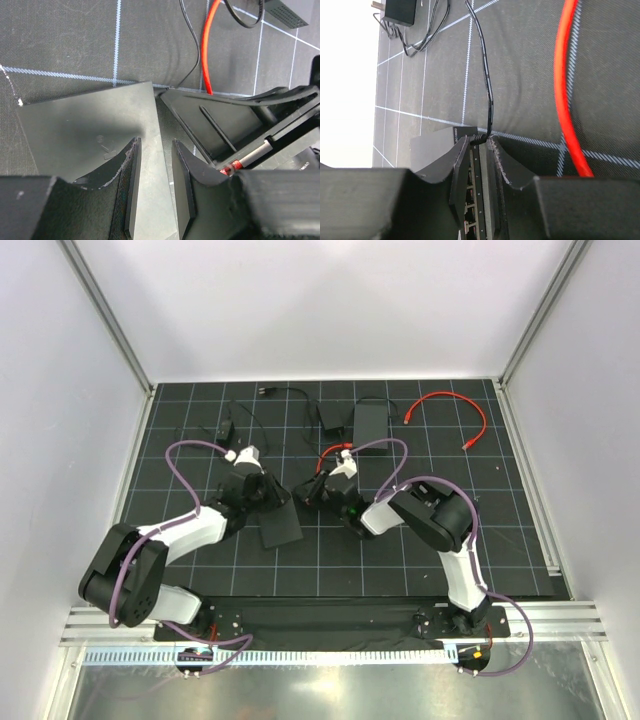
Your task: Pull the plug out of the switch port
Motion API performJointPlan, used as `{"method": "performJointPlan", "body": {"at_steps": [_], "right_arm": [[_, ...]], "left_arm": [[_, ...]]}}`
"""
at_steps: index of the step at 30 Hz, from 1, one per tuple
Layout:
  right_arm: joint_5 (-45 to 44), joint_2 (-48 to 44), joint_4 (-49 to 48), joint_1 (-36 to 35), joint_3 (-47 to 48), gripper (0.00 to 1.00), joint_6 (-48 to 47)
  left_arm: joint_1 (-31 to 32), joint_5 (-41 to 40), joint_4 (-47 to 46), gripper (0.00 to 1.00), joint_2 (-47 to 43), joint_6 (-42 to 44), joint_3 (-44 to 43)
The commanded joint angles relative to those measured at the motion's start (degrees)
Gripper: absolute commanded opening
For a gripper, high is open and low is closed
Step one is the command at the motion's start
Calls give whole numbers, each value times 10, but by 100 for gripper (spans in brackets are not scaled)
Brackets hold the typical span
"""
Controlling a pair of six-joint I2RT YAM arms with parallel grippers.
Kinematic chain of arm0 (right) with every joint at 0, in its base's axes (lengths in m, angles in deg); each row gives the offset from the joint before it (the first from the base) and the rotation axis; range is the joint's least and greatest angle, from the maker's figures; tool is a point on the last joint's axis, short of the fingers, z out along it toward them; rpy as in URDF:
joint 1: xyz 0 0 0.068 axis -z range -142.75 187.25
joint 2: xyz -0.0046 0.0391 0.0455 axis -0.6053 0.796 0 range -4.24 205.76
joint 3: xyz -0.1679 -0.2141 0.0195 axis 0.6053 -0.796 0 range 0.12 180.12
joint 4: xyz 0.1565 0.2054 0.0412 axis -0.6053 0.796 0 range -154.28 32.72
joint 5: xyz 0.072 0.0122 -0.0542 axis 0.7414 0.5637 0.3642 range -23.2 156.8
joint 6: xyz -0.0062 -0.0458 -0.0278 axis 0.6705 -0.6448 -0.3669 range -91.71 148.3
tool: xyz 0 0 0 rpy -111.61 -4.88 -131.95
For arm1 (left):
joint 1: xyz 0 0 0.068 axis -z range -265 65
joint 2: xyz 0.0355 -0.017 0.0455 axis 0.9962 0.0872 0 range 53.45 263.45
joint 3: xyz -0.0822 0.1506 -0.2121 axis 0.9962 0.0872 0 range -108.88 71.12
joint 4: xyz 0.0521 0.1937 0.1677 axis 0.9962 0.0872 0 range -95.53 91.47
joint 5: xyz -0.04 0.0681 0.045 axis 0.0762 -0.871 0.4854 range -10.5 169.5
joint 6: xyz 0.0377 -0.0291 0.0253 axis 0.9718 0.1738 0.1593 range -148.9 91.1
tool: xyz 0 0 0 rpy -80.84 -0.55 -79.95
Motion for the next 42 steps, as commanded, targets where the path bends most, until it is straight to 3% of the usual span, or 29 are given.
{"method": "performJointPlan", "body": {"at_steps": [1,7,11,16,22,27,42], "right_arm": [[9,-4,-6,3,22,28,-26],[29,-26,-9,3,3,40,41],[30,-26,-25,3,-8,44,112],[21,-15,-49,5,-24,43,178],[-1,-11,14,4,-19,39,269],[-14,-10,58,1,5,38,282],[22,32,82,-1,58,33,299]], "left_arm": [[3,-27,11,34,-1,4,-27],[3,-47,85,33,22,18,-77],[3,-18,141,33,48,30,-116],[2,-36,196,32,45,51,-132],[2,-38,205,31,43,54,-124],[-2,-36,199,27,55,51,-121],[-45,50,162,30,70,53,-103]]}}
